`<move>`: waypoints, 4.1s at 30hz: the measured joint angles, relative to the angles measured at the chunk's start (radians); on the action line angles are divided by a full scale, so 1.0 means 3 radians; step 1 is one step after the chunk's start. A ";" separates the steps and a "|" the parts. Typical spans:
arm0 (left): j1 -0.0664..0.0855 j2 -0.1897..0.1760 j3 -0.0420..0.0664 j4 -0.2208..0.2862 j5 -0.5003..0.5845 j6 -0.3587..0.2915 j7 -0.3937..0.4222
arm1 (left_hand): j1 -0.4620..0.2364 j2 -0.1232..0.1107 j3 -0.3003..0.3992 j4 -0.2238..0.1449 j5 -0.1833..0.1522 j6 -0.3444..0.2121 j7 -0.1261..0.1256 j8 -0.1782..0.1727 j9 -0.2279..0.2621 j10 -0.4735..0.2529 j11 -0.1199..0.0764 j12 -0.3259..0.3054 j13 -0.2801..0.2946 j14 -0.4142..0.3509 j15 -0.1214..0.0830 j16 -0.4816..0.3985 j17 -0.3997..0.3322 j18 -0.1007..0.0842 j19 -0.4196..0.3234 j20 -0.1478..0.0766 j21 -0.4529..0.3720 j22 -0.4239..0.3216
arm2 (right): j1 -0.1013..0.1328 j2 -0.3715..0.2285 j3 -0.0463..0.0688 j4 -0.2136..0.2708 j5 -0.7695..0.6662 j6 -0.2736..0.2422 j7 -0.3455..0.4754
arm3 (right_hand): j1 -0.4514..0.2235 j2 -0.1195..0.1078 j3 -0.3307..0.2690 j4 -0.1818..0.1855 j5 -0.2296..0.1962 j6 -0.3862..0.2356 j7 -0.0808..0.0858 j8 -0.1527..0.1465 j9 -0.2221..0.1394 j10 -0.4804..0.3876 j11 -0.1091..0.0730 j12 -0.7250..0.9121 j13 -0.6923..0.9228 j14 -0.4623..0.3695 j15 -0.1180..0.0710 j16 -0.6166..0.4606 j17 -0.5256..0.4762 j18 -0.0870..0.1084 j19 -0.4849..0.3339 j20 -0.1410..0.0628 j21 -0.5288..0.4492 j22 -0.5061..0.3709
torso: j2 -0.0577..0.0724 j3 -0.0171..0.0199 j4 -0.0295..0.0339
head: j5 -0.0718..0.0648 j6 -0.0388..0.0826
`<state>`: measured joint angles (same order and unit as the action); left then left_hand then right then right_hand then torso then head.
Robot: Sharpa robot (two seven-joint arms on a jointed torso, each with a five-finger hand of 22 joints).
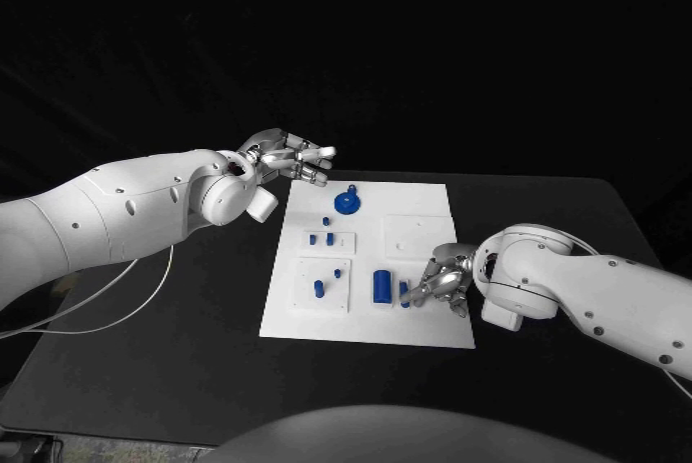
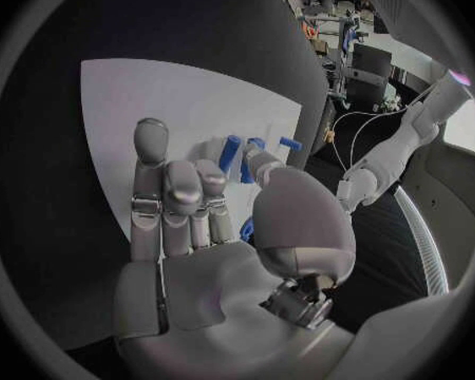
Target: Assemble the parts on the task board
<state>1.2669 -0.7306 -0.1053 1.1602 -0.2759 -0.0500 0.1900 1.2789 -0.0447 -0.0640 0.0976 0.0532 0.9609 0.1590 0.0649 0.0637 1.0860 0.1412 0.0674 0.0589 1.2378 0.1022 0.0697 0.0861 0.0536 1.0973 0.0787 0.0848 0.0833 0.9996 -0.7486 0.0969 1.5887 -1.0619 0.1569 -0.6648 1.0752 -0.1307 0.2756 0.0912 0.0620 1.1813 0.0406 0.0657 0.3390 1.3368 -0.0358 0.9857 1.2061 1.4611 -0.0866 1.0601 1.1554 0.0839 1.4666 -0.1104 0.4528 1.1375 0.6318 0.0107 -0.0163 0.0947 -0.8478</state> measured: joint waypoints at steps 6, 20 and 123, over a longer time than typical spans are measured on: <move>0.0000 0.0001 -0.0001 -0.0003 -0.0004 0.0003 -0.0003 | 0.0000 0.0000 0.0000 0.0000 0.0000 0.0000 0.0000 0.0000 0.0000 0.0000 0.0000 0.0000 0.0000 0.0000 0.0000 0.0000 0.0000 0.0000 0.0000 0.0000 0.0000 0.0000 | -0.0006 -0.0020 0.0000 0.0025 0.0000 0.0024 0.0009 | 0.0146 0.0146 -0.0136 -0.0365 0.0000 0.0073 -0.0033 0.0000 0.0038 0.0012 -0.0012 0.0000 0.0009 0.0000 0.0000 0.0000 0.0000 0.0000 0.0000 0.0000 0.0012 0.0000 | 0.0000 0.0000 -0.0001 | -0.0005 0.0000; 0.0000 0.0003 -0.0003 -0.0005 -0.0010 0.0008 -0.0008 | 0.0000 0.0000 0.0009 -0.0009 0.0000 0.0000 0.0000 0.0000 0.0000 0.0000 0.0000 0.0000 0.0000 0.0000 0.0000 0.0000 0.0009 0.0000 0.0000 0.0000 0.0000 0.0000 | -0.0029 -0.0033 0.0000 0.0043 -0.0020 0.0073 0.0014 | 0.0136 0.0191 -0.0204 -0.0451 -0.0013 0.0137 -0.0077 0.0000 0.0498 0.0012 -0.0037 0.0000 0.0019 0.0001 -0.0027 0.0000 0.0002 -0.0034 0.0001 -0.0026 0.0012 0.0000 | 0.0000 0.0001 0.0001 | -0.0012 -0.0001; 0.0000 -0.0022 -0.0008 0.0006 -0.0042 -0.0003 -0.0019 | 0.0104 0.0222 -0.0104 -0.0220 0.0000 0.0000 0.0000 0.0000 0.0000 -0.0012 -0.0012 0.0000 0.0001 -0.0011 0.0011 0.0000 0.0074 0.0000 0.0000 0.0000 0.0000 0.0001 | -0.0281 -0.0204 0.0005 0.0072 -0.1387 -0.1130 0.1418 | 0.0307 0.0351 0.0796 -0.0831 0.0116 -0.0024 0.0107 0.0000 -0.0908 0.0012 0.0037 0.0078 0.0056 -0.0001 0.0011 -0.0026 -0.0054 -0.0026 0.0000 0.0024 0.0108 0.0112 | 0.0001 0.0001 0.0002 | -0.0002 0.0000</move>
<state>1.2669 -0.7371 -0.1077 1.1622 -0.2885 -0.0509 0.1845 1.3100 0.0218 -0.0951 0.0318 0.0532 0.9609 0.1590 0.0649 0.0636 1.0824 0.1376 0.0674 0.0591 1.2344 0.1055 0.0697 0.1083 0.0537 1.0973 0.0787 0.0848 0.0835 0.9153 -0.8097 0.0983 1.6102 -1.4779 -0.1821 -0.2394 1.1673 -0.0252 0.5143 -0.1582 0.0967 1.1740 0.0727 0.0657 0.0665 1.3404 -0.0248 1.0090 1.2229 1.4609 -0.0832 1.0523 1.1392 0.0762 1.4667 -0.1033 0.4853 1.1710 0.6320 0.0109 -0.0157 0.0941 -0.8478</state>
